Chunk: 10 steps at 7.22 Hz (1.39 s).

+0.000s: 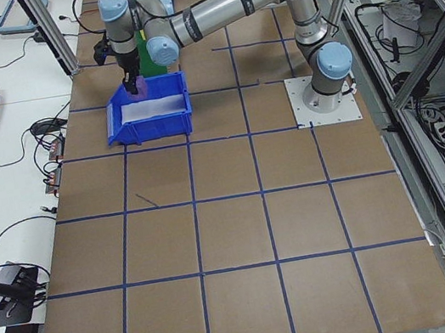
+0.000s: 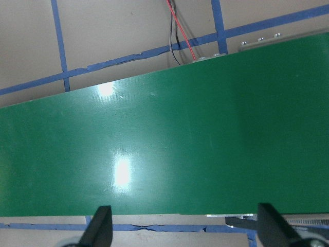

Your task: Move block left to right into plate

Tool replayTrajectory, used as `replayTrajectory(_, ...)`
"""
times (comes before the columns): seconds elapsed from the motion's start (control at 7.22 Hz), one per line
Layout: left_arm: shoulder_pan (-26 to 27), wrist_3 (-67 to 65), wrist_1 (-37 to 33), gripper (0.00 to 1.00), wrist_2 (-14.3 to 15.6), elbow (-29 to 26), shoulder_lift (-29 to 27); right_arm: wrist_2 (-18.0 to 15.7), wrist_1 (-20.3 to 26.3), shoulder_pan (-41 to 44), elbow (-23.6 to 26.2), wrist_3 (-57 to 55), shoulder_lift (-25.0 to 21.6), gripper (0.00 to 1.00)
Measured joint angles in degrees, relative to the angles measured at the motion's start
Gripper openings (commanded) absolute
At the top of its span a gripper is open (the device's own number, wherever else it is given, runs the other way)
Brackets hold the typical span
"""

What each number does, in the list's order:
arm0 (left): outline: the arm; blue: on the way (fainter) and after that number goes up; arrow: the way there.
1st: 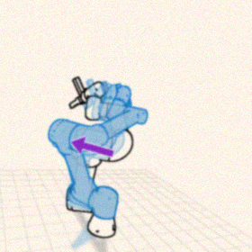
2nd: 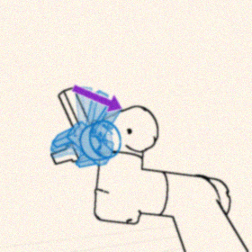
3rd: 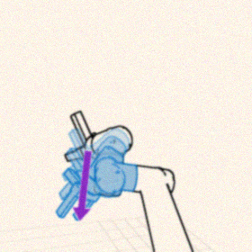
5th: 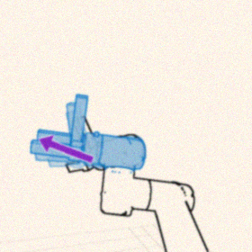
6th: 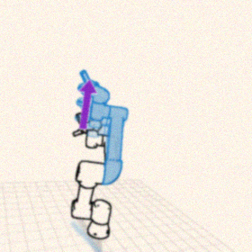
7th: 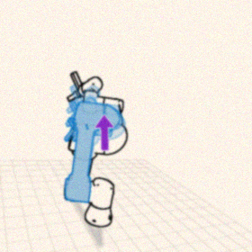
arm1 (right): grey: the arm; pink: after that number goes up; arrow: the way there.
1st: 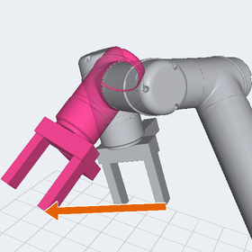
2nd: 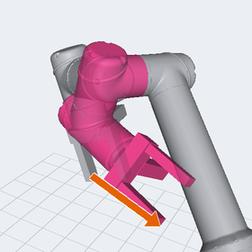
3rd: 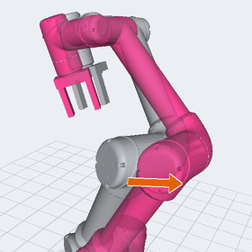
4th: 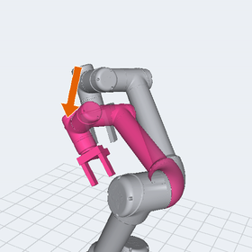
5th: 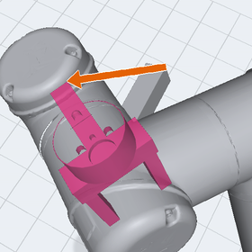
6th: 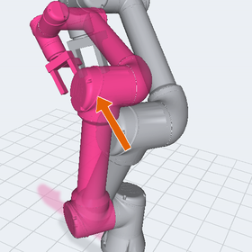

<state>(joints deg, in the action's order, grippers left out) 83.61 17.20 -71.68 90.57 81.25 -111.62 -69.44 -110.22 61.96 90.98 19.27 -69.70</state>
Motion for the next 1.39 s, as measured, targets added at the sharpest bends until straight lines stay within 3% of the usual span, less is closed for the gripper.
replayTrajectory(0.28,7.23,-5.96,-1.03,0.42,0.46,0.25,1.38,0.99,-0.29,0.00,0.58,0.17,0.07,1.00)
replayTrajectory(0.69,15.56,-12.85,9.41,0.45,0.70,2.22,-5.23,1.07,-0.59,0.00,0.84,0.45,0.15,1.00)
replayTrajectory(0.83,16.44,-13.15,12.29,0.77,0.73,3.47,-6.57,1.06,-0.60,0.00,0.89,0.51,0.16,1.00)
replayTrajectory(0.97,16.72,-13.21,14.89,1.00,0.72,4.67,-7.32,1.06,-0.63,0.00,0.92,0.55,0.17,1.00)
replayTrajectory(1.39,16.90,-13.42,16.18,1.00,0.72,4.81,-5.45,0.98,-0.60,0.00,0.95,0.15,0.18,1.00)
